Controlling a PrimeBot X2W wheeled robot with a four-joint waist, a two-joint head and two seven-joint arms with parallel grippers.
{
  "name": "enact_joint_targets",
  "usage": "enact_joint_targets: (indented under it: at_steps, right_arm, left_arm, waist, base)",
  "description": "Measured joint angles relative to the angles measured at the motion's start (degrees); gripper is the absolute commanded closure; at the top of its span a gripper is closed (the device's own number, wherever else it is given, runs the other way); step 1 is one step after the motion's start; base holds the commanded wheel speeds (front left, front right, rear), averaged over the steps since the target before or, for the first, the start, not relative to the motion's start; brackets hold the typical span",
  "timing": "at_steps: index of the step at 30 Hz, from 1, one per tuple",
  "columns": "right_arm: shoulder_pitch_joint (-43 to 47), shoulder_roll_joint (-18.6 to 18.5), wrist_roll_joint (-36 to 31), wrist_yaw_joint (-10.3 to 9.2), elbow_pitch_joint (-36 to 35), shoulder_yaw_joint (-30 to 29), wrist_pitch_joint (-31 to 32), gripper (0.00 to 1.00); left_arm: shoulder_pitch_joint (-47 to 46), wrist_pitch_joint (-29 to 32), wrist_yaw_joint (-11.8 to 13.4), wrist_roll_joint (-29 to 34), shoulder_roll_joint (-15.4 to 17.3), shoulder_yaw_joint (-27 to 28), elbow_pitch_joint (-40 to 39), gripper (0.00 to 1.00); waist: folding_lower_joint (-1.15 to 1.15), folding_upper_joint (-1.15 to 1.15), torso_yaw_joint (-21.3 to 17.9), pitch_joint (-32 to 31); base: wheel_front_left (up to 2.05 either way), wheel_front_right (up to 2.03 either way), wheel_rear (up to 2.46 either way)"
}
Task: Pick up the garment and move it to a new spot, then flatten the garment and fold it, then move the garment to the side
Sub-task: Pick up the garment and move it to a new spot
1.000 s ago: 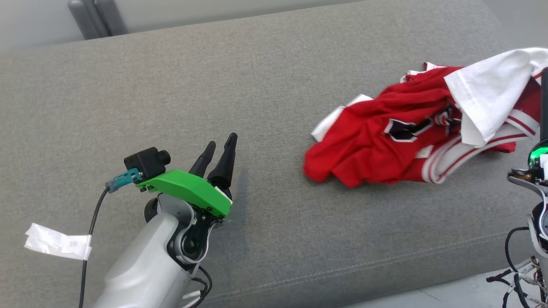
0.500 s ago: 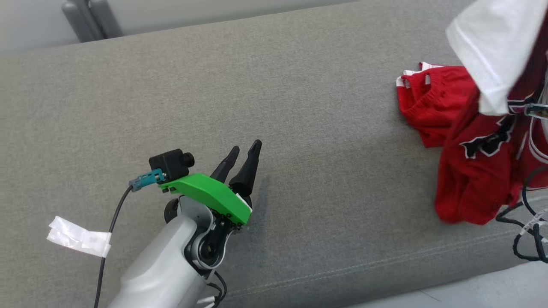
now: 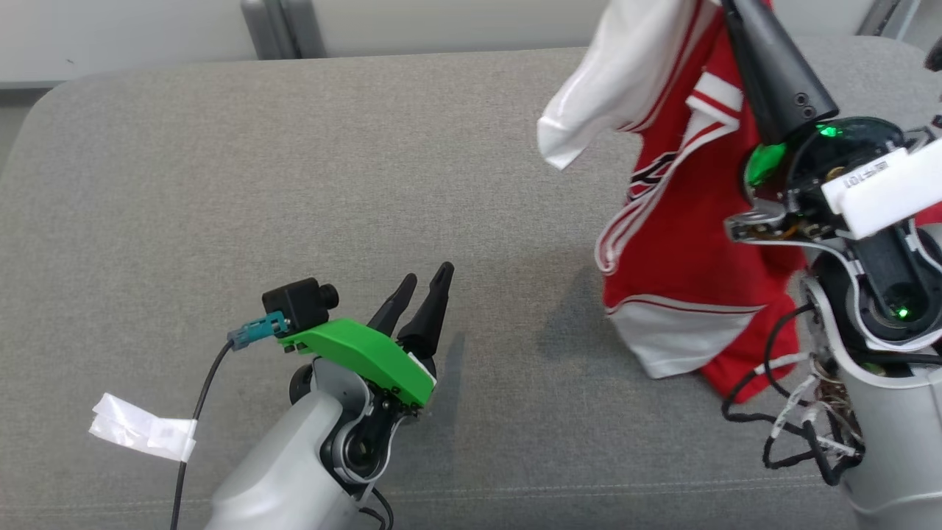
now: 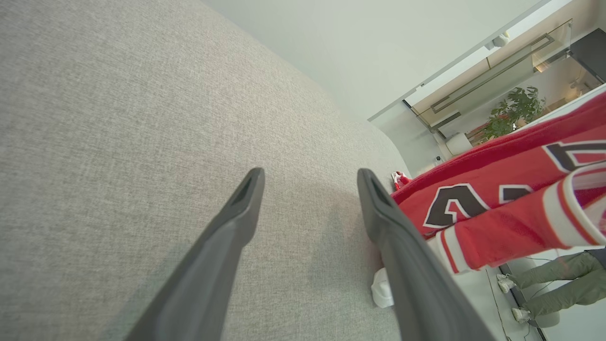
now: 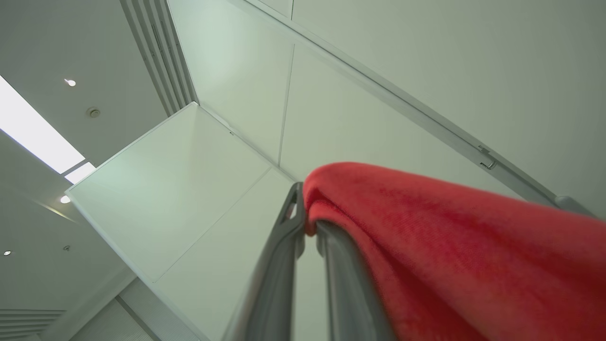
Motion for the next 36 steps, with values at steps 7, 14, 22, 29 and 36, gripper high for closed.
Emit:
enact_joint_targets:
  at_steps: [7, 14, 22, 29, 36]
  right_arm:
    - [-2.9, 7.7, 2.2, -0.6, 4.8, 2.8, -0.1, 1.0]
    - [-7.0, 7.8, 3.3, -0.58, 17.0, 4.1, -2.0, 1.0]
    - [-12.4, 6.6, 8.8, -0.59, 25.9, 9.2, -5.1, 1.0]
    - [-20.6, 6.4, 18.7, -0.59, 32.6, 11.4, -13.9, 1.0]
    - [-30.4, 6.6, 24.3, -0.59, 41.1, 10.4, -24.1, 1.0]
  left_arm:
    - [0.4, -0.9, 0.0, -2.2, 0.0, 1.1, -0.2, 0.0]
    - [0.5, -1.4, 0.0, -2.9, -0.1, 1.7, -0.3, 0.0]
    - [2.4, -1.5, -0.1, -5.1, -0.1, -0.2, -1.6, 0.0]
    - [3.0, -1.9, 0.0, -6.4, -0.1, -2.2, -2.3, 0.0]
    - [3.2, -2.0, 0.1, -6.5, -0.1, -2.0, -2.4, 0.0]
  waist:
    - [0.0, 0.0, 3.6, -1.5]
    - [0.0, 0.0, 7.0, -2.7]
    - [0.0, 0.0, 12.2, -3.9]
    - [0.0, 0.0, 17.5, -4.7]
    - [0.0, 0.0, 21.8, -5.2]
  base:
    - [0.0, 0.0, 0.0]
    - [0.0, 0.0, 0.0]
    - [0.0, 0.0, 0.0]
    - [0.0, 0.0, 0.0]
    - [0.0, 0.0, 0.0]
